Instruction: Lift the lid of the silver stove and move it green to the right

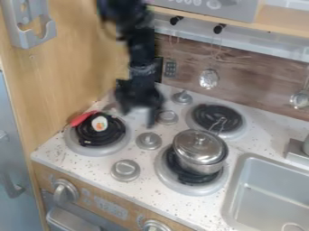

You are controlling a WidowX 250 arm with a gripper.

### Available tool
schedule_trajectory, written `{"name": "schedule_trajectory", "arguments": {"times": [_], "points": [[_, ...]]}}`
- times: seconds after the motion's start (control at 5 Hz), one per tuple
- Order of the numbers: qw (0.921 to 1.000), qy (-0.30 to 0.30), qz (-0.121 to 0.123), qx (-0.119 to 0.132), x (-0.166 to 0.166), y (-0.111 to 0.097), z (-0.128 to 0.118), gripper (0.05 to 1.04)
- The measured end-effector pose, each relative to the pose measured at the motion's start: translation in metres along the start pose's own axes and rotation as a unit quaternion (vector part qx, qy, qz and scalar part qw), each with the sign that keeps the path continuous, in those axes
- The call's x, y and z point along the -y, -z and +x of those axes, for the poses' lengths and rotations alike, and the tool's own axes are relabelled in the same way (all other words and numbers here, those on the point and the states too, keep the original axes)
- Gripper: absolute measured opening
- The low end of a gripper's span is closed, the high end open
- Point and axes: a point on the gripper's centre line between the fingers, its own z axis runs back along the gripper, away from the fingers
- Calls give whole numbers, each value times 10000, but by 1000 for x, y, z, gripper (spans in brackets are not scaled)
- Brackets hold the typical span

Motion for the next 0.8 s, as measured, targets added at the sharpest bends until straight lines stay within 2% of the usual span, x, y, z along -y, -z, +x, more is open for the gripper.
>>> {"name": "schedule_trajectory", "arguments": {"times": [0.4, 0.6, 0.8], "points": [[9953, 917, -184, 259, 63, -1, 14, 998], [9942, 969, -117, 457, 71, -6, 32, 998], [9957, 903, -74, 208, 73, 15, 38, 998]]}}
